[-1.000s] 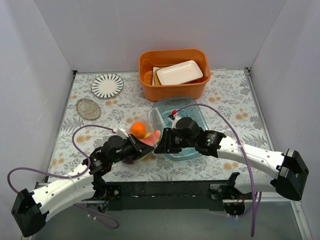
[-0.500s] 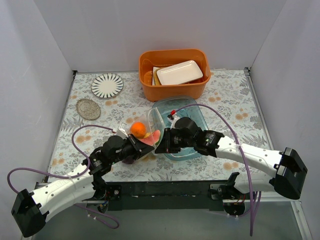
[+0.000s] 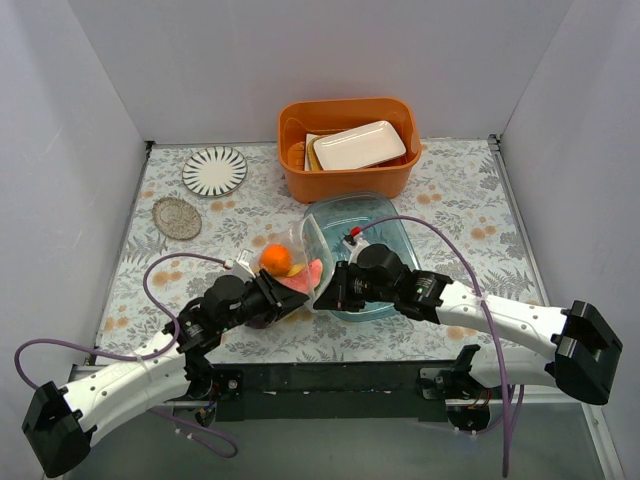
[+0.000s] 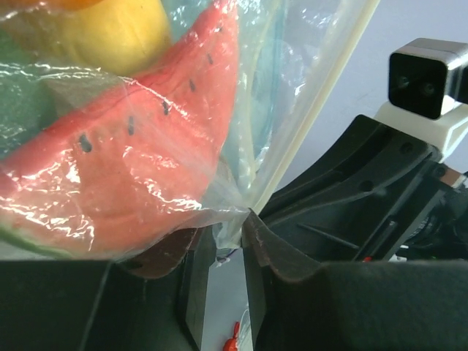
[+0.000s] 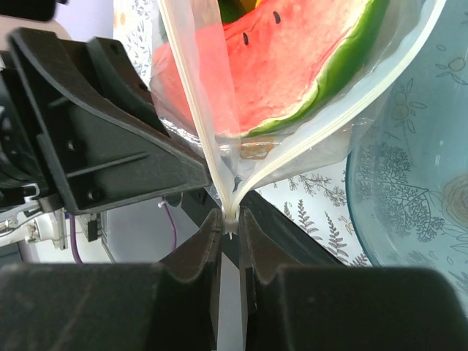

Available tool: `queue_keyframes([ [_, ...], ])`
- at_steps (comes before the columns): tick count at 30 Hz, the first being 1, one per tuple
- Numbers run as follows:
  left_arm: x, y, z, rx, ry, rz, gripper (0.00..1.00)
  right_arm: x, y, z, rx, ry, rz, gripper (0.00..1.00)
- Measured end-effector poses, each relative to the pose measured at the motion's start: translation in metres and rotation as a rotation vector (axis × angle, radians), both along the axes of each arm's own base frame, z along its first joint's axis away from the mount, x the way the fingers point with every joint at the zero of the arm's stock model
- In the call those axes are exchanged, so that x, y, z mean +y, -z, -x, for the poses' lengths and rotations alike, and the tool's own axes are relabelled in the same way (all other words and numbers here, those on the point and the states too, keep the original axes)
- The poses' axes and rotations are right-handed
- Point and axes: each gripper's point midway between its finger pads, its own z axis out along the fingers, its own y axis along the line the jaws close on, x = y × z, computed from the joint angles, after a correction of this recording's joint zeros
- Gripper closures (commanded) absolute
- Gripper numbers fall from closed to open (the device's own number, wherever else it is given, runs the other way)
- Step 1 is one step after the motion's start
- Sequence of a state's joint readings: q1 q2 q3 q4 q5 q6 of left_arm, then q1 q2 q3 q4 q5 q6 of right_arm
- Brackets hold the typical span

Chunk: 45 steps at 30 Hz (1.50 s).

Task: Place the food in the zip-top bag and seal the zipper
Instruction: Zip the zipper food storage bag at the center of the board.

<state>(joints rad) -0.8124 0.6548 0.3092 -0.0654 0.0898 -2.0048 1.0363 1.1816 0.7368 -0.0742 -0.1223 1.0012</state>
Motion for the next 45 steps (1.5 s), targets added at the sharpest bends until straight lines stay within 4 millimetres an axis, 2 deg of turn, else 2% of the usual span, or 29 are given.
queue_keyframes([
  [8, -0.006, 0.005, 0.006, -0.002, 0.031, 0.003, 0.72, -0.001, -0.013, -0.007, -0.04, 0.043, -0.051, 0.95],
  [15, -0.01, 0.003, 0.007, -0.024, 0.036, 0.02, 0.75, -0.002, -0.011, -0.007, -0.039, 0.052, -0.053, 0.96],
  [23, -0.013, 0.001, 0.003, -0.033, 0.027, 0.029, 0.95, -0.002, -0.011, -0.007, -0.038, 0.052, -0.053, 0.96],
  [24, -0.013, 0.001, 0.003, -0.035, 0.027, 0.032, 1.0, -0.002, -0.01, -0.007, -0.037, 0.052, -0.053, 0.96],
  [35, -0.012, -0.002, 0.001, -0.045, 0.015, 0.036, 1.0, -0.003, -0.01, -0.009, -0.042, 0.062, -0.048, 0.95],
  [45, -0.009, 0.001, 0.006, -0.044, 0.022, 0.041, 1.0, 0.001, -0.008, -0.019, -0.087, 0.063, 0.046, 0.94],
])
